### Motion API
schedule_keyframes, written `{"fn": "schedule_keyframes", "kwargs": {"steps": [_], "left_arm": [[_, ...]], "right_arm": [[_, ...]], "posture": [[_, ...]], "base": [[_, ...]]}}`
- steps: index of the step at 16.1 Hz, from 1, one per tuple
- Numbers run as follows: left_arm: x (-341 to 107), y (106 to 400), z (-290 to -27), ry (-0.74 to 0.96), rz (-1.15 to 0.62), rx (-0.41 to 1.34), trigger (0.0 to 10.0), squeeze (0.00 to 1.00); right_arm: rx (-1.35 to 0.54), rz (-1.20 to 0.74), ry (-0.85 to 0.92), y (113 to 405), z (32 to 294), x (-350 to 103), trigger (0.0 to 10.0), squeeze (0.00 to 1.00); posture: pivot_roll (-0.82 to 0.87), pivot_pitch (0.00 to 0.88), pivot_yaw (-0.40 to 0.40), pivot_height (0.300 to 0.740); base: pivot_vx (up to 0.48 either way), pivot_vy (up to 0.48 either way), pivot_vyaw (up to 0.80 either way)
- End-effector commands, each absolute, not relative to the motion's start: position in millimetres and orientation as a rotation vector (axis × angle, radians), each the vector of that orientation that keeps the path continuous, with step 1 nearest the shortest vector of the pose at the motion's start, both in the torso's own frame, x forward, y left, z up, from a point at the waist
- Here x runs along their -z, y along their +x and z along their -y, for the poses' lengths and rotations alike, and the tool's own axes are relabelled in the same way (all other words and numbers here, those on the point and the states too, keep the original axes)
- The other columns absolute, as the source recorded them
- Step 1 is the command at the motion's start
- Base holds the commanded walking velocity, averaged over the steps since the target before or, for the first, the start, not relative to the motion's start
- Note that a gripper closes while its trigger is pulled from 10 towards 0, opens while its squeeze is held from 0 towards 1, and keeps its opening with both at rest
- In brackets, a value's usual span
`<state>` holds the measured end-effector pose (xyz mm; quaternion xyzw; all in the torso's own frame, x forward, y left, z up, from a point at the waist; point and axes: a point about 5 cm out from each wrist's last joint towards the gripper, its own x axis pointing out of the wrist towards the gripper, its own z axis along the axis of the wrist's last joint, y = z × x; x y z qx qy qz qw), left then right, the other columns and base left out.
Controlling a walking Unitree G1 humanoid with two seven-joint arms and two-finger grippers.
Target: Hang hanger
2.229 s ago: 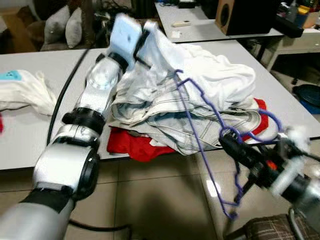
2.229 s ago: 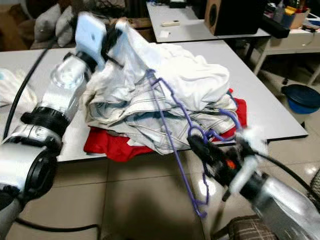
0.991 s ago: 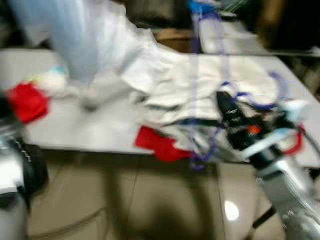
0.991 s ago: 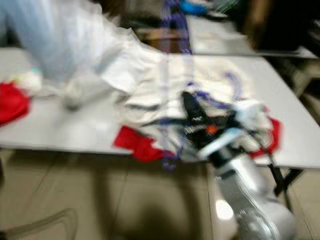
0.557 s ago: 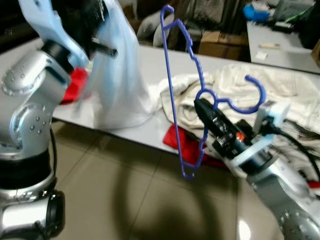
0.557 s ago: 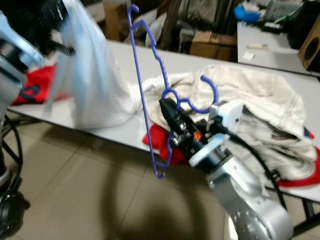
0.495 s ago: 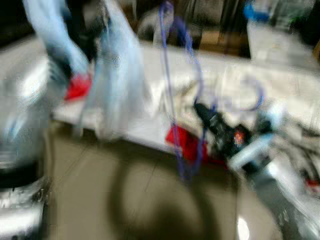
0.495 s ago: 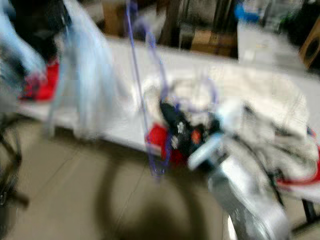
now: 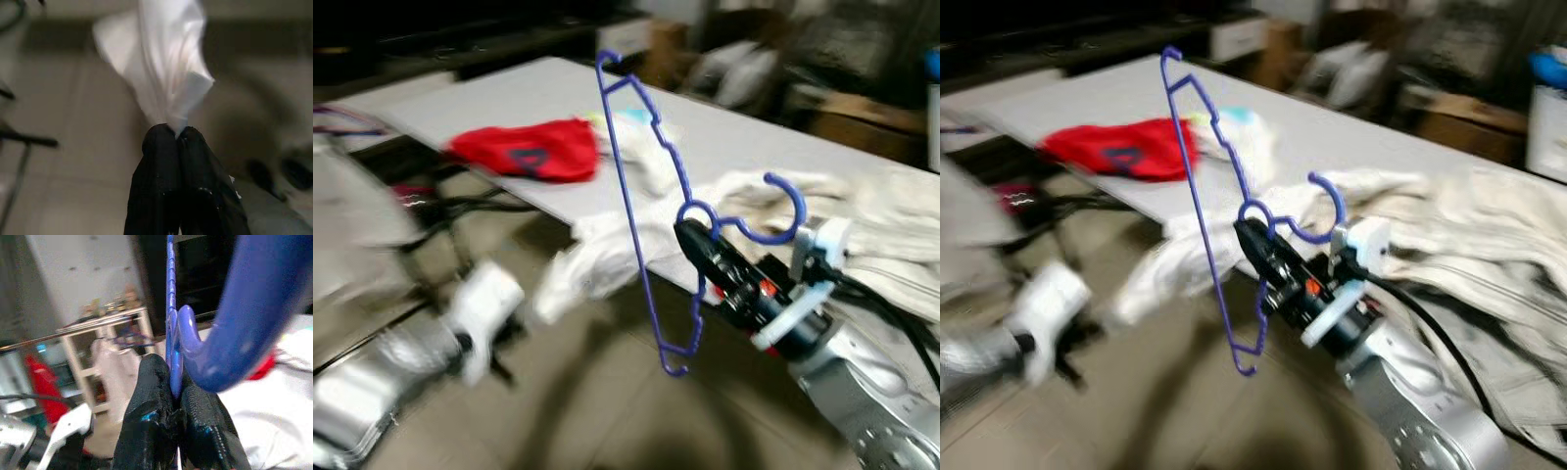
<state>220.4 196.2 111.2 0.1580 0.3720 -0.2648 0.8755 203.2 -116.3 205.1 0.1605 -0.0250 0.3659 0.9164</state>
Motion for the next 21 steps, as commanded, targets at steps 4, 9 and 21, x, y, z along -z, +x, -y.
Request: {"fn": "schedule_keyframes", "kwargs": {"steps": [4, 9, 21], "left_arm": [[-94, 196, -196, 0.405, -0.833, 0.635, 10.0, 0.0], [-90, 163, -213, 0.421, -0.964, 0.607, 10.0, 0.0], [-112, 183, -188, 0.192, -0.727, 0.533, 10.0, 0.0]], "right_arm": [[-0.658, -0.059, 0.269, 205, 125, -186, 10.0, 0.0], [-0.593, -0.212, 0.162, 197, 143, -157, 10.0, 0.0], [-0.419, -0.375, -0.013, 201, 157, -92, 10.0, 0.0]], "posture": [[0.06, 0.0, -0.015, 0.74], [0.08, 0.093, -0.054, 0.74], [0.09, 0.058, -0.033, 0.74]], "base": [[0.0, 0.0, 0.79], [0.0, 0.0, 0.79], [0.0, 0.0, 0.8]]}}
